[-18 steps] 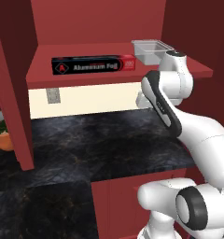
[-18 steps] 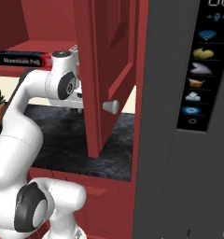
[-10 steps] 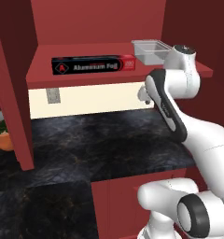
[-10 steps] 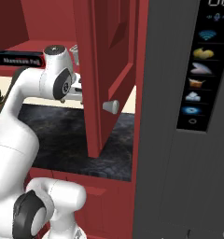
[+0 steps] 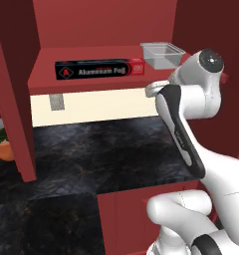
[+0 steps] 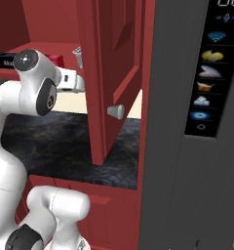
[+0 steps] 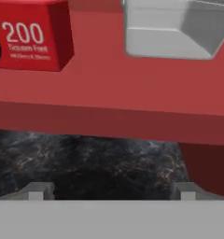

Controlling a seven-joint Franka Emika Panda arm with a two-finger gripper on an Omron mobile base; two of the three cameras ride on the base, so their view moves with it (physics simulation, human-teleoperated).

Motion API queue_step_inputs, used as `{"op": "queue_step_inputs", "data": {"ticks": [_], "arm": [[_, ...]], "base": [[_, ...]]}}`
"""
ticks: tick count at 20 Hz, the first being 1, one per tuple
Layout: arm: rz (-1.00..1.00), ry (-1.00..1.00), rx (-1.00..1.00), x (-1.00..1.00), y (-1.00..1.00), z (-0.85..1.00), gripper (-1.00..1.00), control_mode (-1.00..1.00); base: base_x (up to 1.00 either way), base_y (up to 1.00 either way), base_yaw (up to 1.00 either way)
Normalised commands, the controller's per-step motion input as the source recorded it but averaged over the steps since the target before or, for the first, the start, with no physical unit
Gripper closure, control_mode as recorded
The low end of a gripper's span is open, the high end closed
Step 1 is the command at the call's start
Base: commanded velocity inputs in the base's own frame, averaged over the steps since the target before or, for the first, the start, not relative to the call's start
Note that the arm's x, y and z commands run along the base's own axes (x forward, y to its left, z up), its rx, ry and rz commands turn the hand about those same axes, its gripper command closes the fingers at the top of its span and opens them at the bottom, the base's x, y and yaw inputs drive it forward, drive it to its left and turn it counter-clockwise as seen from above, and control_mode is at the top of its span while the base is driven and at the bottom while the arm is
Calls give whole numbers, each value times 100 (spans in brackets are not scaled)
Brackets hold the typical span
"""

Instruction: Retrieve the tupperware and aluminum foil from the cabinet and place them on the dining counter near the plate with broccoli and potato to prepare for storing leftovers.

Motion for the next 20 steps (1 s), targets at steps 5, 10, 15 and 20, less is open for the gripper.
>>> {"op": "queue_step_inputs", "data": {"ticks": [5, 10, 15, 20], "arm": [[34, -42, 0, 0, 37, 89, -100, -100], [39, -15, -3, 12, 63, 76, -100, -100], [16, 2, -17, 26, 67, 58, -100, -100], [0, 5, -9, 31, 14, 3, -100, -100]], "base": [[0, 0, 0], [0, 0, 0], [0, 0, 0], [0, 0, 0]]}}
